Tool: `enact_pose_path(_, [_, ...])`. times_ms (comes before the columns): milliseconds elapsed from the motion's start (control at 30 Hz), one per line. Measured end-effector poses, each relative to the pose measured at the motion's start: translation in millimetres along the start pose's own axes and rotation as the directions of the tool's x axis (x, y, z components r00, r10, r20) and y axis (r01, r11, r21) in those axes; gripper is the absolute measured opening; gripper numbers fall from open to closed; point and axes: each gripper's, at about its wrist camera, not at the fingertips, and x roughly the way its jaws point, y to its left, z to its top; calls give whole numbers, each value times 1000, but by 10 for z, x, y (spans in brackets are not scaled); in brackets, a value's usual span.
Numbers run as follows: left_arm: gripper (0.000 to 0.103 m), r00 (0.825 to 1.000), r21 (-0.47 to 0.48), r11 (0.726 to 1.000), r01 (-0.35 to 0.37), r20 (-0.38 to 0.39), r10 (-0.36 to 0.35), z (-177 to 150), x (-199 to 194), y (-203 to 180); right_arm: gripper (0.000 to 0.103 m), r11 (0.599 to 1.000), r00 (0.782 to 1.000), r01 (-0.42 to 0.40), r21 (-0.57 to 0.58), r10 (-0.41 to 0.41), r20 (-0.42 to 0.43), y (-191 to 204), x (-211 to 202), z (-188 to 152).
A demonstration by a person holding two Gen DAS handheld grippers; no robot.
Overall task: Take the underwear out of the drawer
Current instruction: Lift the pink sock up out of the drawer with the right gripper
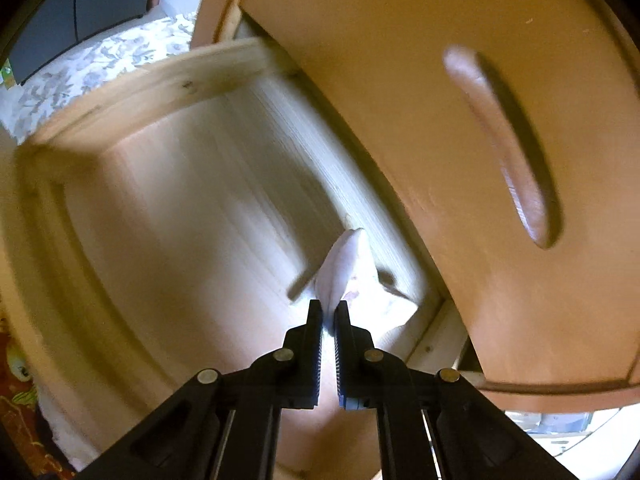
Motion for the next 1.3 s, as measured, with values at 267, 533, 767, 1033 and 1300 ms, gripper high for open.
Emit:
enact_pose_path(267, [100, 1000, -3, 1000, -4, 12, 4, -42, -115, -24, 6, 999, 999, 32, 3, -32, 39, -36, -426, -133])
enact_pose_path(533, [100, 1000, -11, 1000, -6, 28, 7, -78, -213, -22, 6, 997, 993, 80, 16, -81, 80, -11, -888, -149])
enact_pose_path(767, [100, 999, -16, 1000, -10, 54, 11, -91, -331, -23, 6, 990, 984, 133, 37, -136, 112, -67, -1179, -187])
enact_pose_path(1033, [100, 996, -24, 1000, -17, 91, 19, -92, -507, -29, 6, 977, 965, 196, 86, -208, 162, -186, -1660, -224])
enact_pose_path(1300, [100, 992, -22, 1000, -20, 126, 23, -114, -692, -50, 6, 960, 930, 244, 136, -272, 246, -186, -2079, -250])
